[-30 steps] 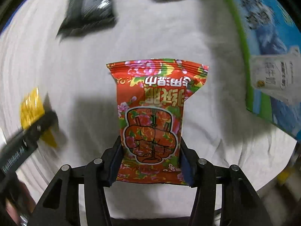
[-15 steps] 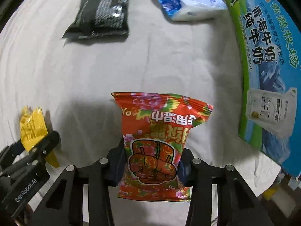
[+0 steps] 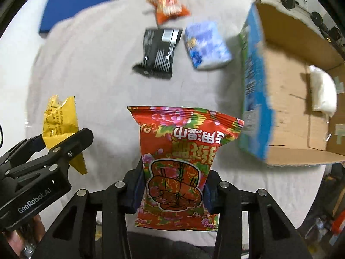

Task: Organize soft objects
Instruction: 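Lower both packs into the box beside the white bag and open both tools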

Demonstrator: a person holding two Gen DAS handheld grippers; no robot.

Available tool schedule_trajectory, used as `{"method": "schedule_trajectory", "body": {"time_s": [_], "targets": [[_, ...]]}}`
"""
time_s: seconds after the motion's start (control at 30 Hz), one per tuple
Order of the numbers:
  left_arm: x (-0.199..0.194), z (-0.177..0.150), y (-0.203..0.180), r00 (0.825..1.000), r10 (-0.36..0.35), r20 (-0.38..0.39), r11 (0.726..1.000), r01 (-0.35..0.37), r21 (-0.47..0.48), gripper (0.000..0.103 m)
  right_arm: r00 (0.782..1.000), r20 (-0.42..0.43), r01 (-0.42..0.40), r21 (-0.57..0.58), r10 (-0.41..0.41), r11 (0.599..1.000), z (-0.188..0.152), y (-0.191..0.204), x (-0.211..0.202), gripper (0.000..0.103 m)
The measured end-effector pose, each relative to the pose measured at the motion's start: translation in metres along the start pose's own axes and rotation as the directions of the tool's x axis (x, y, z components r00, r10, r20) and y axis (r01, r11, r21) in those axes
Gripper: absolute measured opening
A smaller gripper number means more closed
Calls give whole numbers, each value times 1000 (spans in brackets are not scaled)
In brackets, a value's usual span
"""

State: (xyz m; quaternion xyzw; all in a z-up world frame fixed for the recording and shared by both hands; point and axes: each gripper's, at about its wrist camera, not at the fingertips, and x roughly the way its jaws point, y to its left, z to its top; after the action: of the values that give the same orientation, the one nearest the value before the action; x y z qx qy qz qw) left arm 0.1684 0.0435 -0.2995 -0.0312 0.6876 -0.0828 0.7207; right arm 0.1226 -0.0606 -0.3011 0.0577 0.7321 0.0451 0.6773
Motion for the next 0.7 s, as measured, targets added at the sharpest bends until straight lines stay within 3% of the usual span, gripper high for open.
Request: {"method": "schedule_trajectory", "body": {"time_s": [0.23,0.37,0.5,0.7], "targets": [[-69,10,-69,992,-59,108,995,49,90,70,993,99,-77,51,72,996,-16,-69,-79,46],[-92,22,-123,984,-126,123,983,107,149,69,985,144,-111,91,97,990,-13,-122,-122,46],[-93,39,-181,978,-179,104,967,155,204,70,983,176,-80,123,57,989,1,-185,-154,46],[-47,82,-257,976,-217,0,953,212,219,70,989,146,-66,182,39,981,47,-281,-127,46]]}}
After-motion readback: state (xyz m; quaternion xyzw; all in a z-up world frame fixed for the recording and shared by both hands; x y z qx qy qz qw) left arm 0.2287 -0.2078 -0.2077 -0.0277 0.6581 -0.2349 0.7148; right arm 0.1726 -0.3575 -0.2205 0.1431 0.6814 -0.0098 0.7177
